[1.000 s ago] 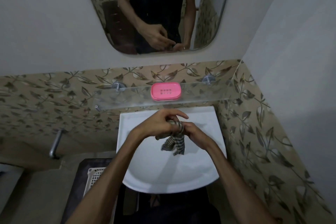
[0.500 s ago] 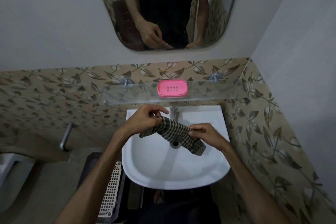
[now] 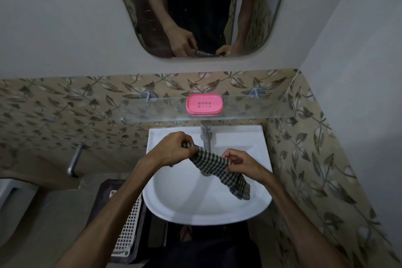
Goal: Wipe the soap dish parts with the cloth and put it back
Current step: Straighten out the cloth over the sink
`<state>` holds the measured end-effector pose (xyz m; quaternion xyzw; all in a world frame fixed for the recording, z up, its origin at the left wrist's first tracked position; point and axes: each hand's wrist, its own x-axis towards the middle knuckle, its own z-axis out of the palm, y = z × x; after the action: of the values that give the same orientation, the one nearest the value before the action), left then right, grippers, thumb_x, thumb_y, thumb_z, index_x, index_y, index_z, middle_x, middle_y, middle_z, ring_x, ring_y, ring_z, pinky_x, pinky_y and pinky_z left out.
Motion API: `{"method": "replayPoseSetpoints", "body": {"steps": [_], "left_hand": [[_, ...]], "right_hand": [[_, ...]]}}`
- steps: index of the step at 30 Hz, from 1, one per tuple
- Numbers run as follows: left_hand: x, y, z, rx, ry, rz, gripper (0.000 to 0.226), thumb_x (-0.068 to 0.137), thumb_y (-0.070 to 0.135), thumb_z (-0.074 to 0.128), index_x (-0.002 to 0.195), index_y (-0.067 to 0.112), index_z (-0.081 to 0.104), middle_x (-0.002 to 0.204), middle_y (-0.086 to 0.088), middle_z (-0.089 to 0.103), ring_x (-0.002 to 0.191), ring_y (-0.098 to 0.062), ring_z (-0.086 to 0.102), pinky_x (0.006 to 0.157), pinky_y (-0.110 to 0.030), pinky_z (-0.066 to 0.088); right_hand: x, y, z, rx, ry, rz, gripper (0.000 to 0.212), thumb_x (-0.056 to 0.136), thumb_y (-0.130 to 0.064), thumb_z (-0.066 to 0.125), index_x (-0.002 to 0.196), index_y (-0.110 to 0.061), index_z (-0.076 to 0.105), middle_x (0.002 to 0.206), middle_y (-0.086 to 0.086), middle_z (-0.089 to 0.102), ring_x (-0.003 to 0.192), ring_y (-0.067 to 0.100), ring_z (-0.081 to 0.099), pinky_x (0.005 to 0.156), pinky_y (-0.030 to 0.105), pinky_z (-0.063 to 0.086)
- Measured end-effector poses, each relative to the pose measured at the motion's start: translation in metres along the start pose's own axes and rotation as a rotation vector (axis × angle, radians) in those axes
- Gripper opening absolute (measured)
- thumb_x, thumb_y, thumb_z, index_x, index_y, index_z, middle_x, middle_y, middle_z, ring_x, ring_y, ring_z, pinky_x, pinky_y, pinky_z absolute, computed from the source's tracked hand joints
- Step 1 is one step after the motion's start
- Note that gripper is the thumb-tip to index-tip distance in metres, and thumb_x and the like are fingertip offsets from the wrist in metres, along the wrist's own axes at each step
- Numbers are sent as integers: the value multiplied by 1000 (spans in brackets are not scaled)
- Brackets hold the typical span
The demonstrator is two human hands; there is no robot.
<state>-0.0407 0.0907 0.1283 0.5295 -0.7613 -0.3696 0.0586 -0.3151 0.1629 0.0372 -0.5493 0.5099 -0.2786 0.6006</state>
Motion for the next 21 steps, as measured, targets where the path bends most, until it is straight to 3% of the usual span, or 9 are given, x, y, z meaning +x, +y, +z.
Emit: {"method": "replayPoseSetpoints", "body": {"steps": [2, 5, 7, 10, 12, 14, 16, 18, 21], "left_hand": [[1, 2, -1, -10, 29, 34, 12, 80, 36, 62, 77, 27, 69, 82, -1, 66, 49, -21, 64, 43, -41, 57], [1, 2, 0, -35, 34, 89, 8, 84, 22, 67, 83, 29, 70, 90, 4, 61, 71, -13, 62, 54, -31, 53], [1, 4, 0, -89, 26, 109, 7, 80, 24, 68, 85, 26, 72, 90, 2, 62, 75, -13, 61, 67, -39, 56], [0, 5, 0, -68, 1, 168, 17, 77, 26, 67, 90, 21, 76, 92, 1, 62, 87, -19, 64, 79, -44, 55], [1, 3, -1, -88, -7, 194, 12, 82, 22, 66, 91, 24, 73, 97, 3, 60, 91, -16, 63, 80, -42, 58], [3, -1, -2, -91, 3, 205, 8, 88, 21, 65, 92, 28, 68, 100, 5, 58, 92, -11, 61, 82, -41, 58], [4, -7, -4, -107, -3, 172, 10, 93, 17, 65, 91, 26, 65, 98, 4, 63, 91, -17, 63, 84, -47, 58], [5, -11, -6, -116, -8, 125, 13, 92, 17, 64, 86, 29, 64, 90, 4, 69, 86, -22, 67, 83, -52, 58], [4, -18, -6, -121, -2, 96, 7, 86, 26, 62, 83, 32, 65, 87, 7, 70, 85, -16, 66, 80, -48, 57]], "right_hand": [[-1, -2, 4, 5, -37, -6, 28, 84, -1, 70, 112, -1, 68, 94, 29, 68, 89, 28, 68, 83, 39, 56], [-1, 0, 9, -22, -33, 8, 16, 84, -7, 80, 98, -9, 72, 91, 16, 76, 83, 22, 73, 74, 36, 58], [1, 5, 11, -162, 40, -29, 12, 86, -12, 84, 89, -11, 72, 89, 9, 75, 87, 19, 69, 82, 45, 54], [3, 11, 15, -263, 138, -87, 15, 87, -20, 84, 83, -17, 69, 93, -4, 74, 102, 15, 66, 98, 39, 51], [3, 11, 15, -227, 149, -79, 13, 90, -25, 76, 84, -22, 66, 86, -7, 72, 93, 10, 69, 92, 32, 51], [3, 10, 13, -184, 152, -62, 11, 92, -30, 71, 86, -25, 63, 80, 1, 70, 82, 13, 69, 79, 32, 50], [2, 6, 9, -154, 131, -41, 11, 95, -32, 72, 90, -25, 65, 80, 6, 71, 79, 20, 70, 75, 31, 50], [0, 2, 3, -144, 74, -16, 16, 96, -37, 75, 87, -26, 69, 79, 0, 73, 80, 15, 72, 74, 27, 51], [-3, 0, -10, -131, -20, 15, 29, 92, -36, 81, 76, -15, 69, 70, 0, 70, 72, 15, 72, 69, 29, 53]]}}
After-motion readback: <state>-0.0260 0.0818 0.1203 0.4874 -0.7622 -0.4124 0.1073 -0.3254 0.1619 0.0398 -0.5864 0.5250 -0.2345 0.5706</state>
